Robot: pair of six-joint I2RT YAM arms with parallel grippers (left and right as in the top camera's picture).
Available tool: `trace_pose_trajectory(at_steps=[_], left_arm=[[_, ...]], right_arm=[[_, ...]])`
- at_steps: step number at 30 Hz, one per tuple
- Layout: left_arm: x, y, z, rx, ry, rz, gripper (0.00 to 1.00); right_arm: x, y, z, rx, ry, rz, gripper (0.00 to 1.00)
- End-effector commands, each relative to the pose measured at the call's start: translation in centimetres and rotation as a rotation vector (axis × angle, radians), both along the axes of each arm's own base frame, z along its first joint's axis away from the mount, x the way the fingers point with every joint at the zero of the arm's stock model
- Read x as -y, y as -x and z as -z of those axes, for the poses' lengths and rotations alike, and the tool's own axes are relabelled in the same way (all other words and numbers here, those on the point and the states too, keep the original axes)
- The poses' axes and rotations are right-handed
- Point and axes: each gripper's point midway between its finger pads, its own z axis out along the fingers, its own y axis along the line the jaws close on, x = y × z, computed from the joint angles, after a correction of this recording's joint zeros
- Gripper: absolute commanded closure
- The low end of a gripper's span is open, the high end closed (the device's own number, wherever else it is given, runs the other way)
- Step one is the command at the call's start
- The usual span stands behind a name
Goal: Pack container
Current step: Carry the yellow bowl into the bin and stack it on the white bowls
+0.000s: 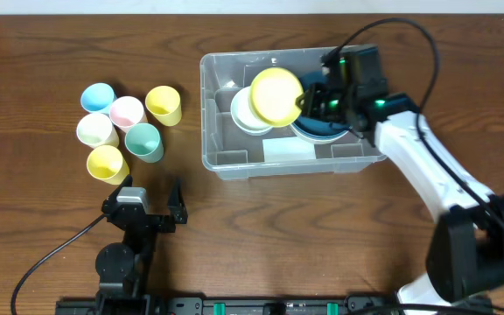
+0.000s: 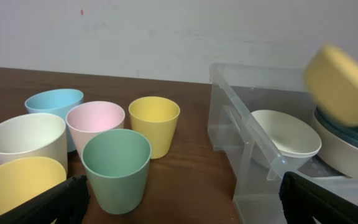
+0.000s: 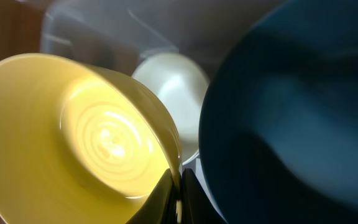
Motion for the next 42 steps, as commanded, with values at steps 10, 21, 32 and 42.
trace_pose_trajectory(at_steps=[10,21,32,42], left_arm=[[0.2,0.1,1.5,-0.044,-0.018,0.012,0.02],[0.2,0.1,1.5,-0.044,-0.018,0.012,0.02],[0.2,0.1,1.5,-0.044,-0.018,0.012,0.02],[0.2,0.1,1.5,-0.044,-0.018,0.012,0.02]], right_arm=[[-3.2,-0.2,2.1,-0.010,0.009,-0.046,0.96],[-2.6,-0.9,2.0,0.012,0.035,-0.016,0.86],[-2.7,-1.1,1.9,0.020,0.033,-0.015,0.81],[-5.3,0.3,1.2,0.023,-0.020,-0.109,0.83]])
